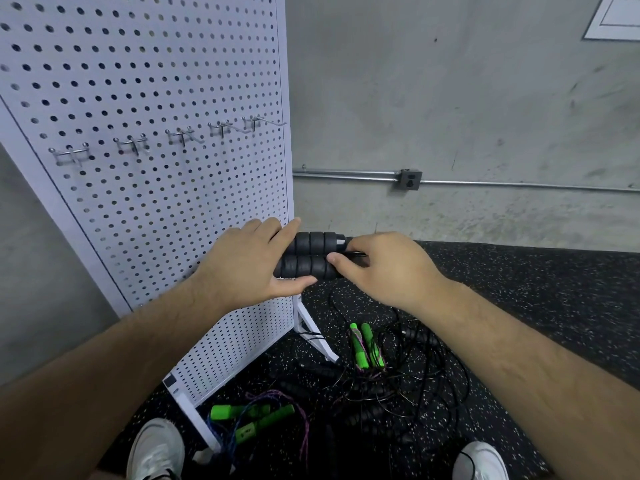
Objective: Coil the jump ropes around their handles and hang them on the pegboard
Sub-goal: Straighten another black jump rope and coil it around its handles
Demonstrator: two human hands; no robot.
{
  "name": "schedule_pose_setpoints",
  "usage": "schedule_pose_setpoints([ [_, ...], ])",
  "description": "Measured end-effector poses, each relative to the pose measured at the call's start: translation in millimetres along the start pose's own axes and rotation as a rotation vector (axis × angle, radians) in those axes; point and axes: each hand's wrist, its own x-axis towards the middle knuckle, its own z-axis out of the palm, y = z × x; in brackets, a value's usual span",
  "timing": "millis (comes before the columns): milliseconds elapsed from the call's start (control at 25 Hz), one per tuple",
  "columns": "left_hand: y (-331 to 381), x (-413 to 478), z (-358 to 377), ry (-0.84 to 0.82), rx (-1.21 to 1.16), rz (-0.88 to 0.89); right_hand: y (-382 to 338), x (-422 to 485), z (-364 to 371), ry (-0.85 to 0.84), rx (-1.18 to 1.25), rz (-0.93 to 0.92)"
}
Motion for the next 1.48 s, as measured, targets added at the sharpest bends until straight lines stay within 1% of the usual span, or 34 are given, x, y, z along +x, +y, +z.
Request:
schedule_pose_setpoints([
  [120,1,0,0,-0.031,-0.004,-0.015,-1,0,-2,0.013,-0.025,-0.006],
  [320,5,2,0,-0.062,-0.01,-0.035,-2,-2,-9,0.015,0.05,0.037],
  [640,7,2,4,-0.112,0.01,-0.052,-10,0,-8,0.018,-0.169,-0.08],
  [720,8,2,3,-0.123,0.006,-0.068,-12,0,-9,0.023,-0.094,-0.045],
  [800,11,3,3,-0.175,0.014,-0.089,-16,-1,-10,0.037,0.013,-0.004],
  [920,10,2,5,-0.247,-0.006,-0.113,-18,-1,-7,0.058,-0.018,-0.032],
  [1080,5,3,6,-0.204,-0.062,-0.074,-9,1,-14,0.004,-0.111,-0.101],
  [1200,1,0,10,-0.176,-0.11,-0.031,0,2,-22,-0.048,-0.048,-0.1],
  [1320,-8,-3,9,-0.235,-0.148,-0.046,13,2,-35,-0.087,-0.045,-0.094],
  [1400,-11,-7,8,-0.284,-0.166,-0.042,19,3,-42,-0.066,-0.065,-0.142],
  [1480,-8,-8,5,-0.306,-0.222,0.022,27,6,-43,-0.017,-0.071,-0.182],
])
